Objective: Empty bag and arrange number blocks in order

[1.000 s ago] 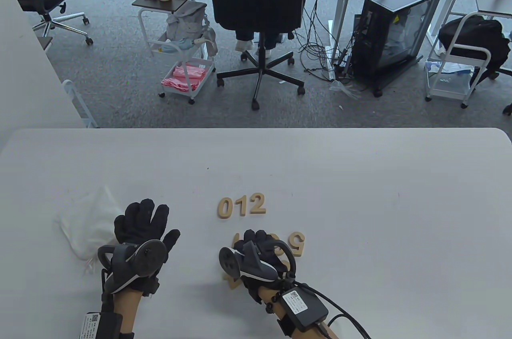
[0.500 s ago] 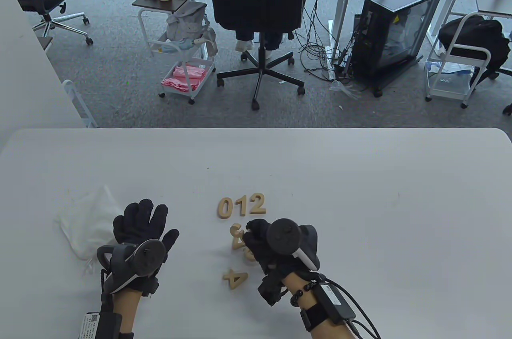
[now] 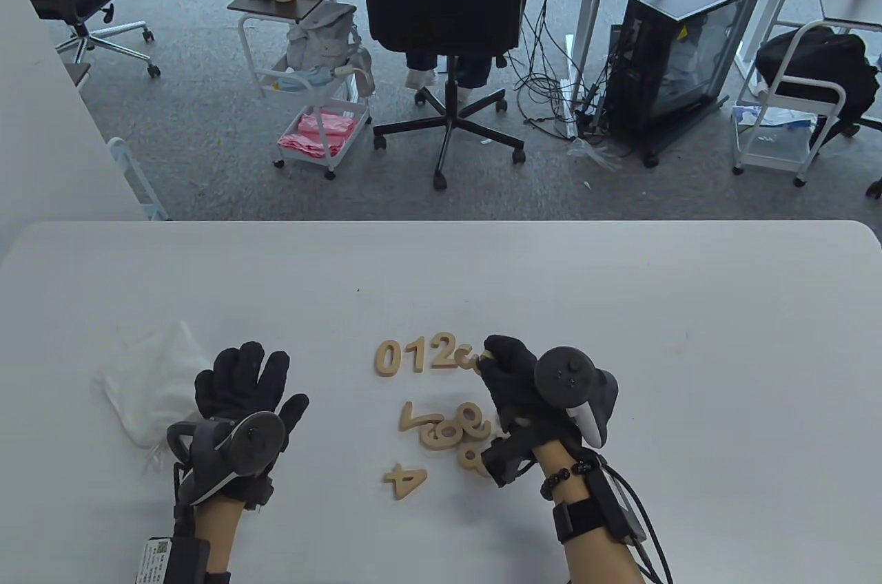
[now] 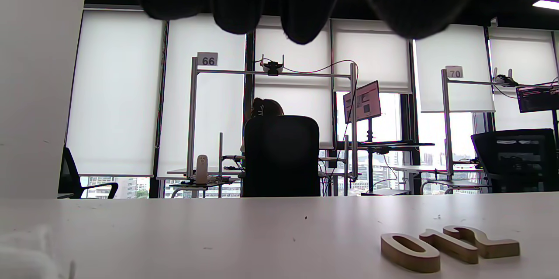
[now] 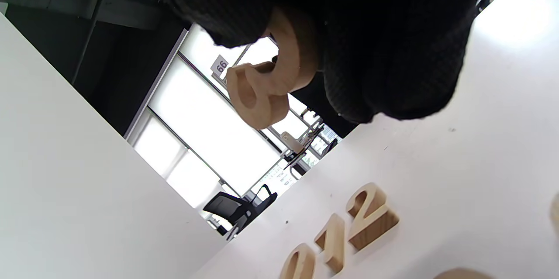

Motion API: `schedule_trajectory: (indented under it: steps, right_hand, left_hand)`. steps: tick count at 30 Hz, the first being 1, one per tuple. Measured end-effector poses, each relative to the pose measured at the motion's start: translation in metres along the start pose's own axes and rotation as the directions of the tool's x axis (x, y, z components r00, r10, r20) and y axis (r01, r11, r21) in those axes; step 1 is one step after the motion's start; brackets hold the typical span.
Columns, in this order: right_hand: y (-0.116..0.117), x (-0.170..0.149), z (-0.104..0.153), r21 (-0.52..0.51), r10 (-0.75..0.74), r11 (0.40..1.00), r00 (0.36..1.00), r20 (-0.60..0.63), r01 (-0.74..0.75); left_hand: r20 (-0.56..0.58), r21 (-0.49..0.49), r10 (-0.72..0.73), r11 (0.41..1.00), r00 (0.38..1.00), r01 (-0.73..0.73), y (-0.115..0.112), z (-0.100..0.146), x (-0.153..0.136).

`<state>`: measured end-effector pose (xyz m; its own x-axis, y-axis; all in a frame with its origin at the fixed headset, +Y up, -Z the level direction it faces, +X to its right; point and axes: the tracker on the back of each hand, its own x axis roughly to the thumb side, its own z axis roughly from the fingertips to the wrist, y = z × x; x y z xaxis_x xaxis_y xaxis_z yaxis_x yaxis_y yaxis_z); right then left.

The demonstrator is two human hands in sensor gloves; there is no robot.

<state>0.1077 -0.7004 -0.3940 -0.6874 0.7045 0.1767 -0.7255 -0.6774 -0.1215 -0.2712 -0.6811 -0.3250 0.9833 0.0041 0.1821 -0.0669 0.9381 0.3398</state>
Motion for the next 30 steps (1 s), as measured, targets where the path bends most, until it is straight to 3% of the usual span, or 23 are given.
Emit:
schedule_trajectory:
  steps: [2, 6, 10, 19, 30]
  right_hand:
    - [0.002, 0.001, -0.008, -0.018, 0.154, 0.988, 0.988, 0.021, -0.153]
    - [0.016, 0.006, -0.029, -0.004, 0.449, 0.893, 0.89, 0.074, -0.45]
    - [0.036, 0.008, -0.049, 0.024, 0.6, 0.797, 0.796, 0.086, -0.603]
    - [0.08, 0.006, -0.081, 0.107, 0.662, 0.742, 0.749, 0.043, -0.662]
    - [0.093, 0.002, -0.086, 0.14, 0.717, 0.678, 0.691, 0.093, -0.722]
  left_hand:
    - [0.0, 0.002, -0.001, 1.0, 1.0, 0.001, 0.0, 0.0, 0.0]
    - [-0.002, 0.009, -0.003, 1.0, 1.0, 0.003, 0.001, 0.0, -0.001]
    - [-0.005, 0.009, -0.005, 1.0, 1.0, 0.005, 0.001, 0.0, -0.002]
    - [-0.003, 0.004, -0.004, 1.0, 1.0, 0.004, 0.001, 0.0, -0.001]
    - [-0.004, 0.01, -0.005, 1.0, 1.0, 0.005, 0.002, 0.0, -0.002]
